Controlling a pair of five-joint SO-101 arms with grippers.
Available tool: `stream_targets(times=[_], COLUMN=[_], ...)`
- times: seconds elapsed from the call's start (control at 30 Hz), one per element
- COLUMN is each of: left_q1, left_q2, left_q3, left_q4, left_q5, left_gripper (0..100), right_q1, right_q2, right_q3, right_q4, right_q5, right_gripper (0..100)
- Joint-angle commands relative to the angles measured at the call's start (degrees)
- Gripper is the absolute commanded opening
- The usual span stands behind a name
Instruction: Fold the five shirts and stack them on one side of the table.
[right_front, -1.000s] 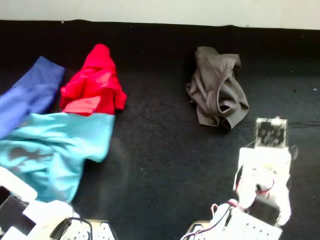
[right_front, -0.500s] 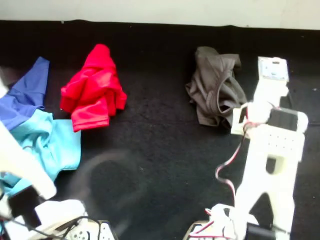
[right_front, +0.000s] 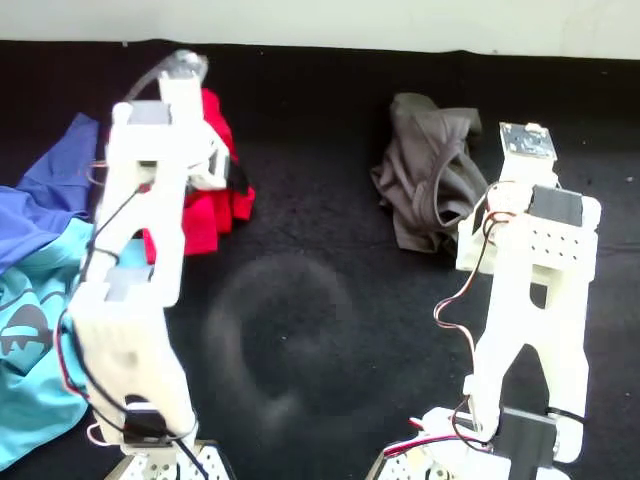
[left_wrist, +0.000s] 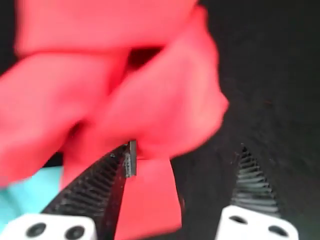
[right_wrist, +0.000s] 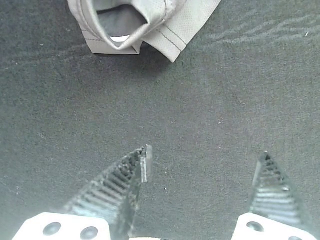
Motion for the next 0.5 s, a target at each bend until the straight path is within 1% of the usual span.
stream_targets(times=[0.0, 0.07, 0.1, 0.13, 0.17, 0.23, 0.3, 0.37, 0.47], left_q1=[-4.62, -10.07, -13.23, -16.48, -19.65, -25.8, -31.34, -36.09, -41.36], left_q2=[6.2, 8.92, 9.89, 10.15, 10.15, 9.27, 7.34, 4.88, 0.75], left_q3=[-1.1, -3.12, -4.35, -5.67, -7.34, -11.82, -17.98, -25.36, -37.41], left_q4=[-2.29, -2.11, -1.58, -0.53, 1.32, 4.84, 9.76, 14.86, 22.42], left_q5=[0.35, 0.53, 0.62, 0.7, 0.7, 0.7, 0.53, 0.44, -0.88], left_gripper=[23, 10, 1, 1, 3, 0, 1, 1, 1], right_q1=[-0.13, -0.13, -0.13, -0.22, -0.4, -0.57, -0.75, -0.75, -0.75], right_q2=[0.04, 0.04, 0.13, 0.13, 0.22, 0.48, 0.57, 0.57, 0.57], right_q3=[-2.68, -2.59, -2.59, -2.68, -2.68, -2.68, -2.51, -2.24, -2.42], right_q4=[0.4, 0.4, 0.31, -0.04, -0.22, -1.45, -3.56, -5.85, -8.84], right_q5=[-0.35, -0.35, -0.35, -0.44, -0.53, -0.7, -0.7, -0.7, -0.7], right_gripper=[31.5, 31.5, 31.5, 31.5, 31.5, 31.5, 31.5, 31.5, 31.5])
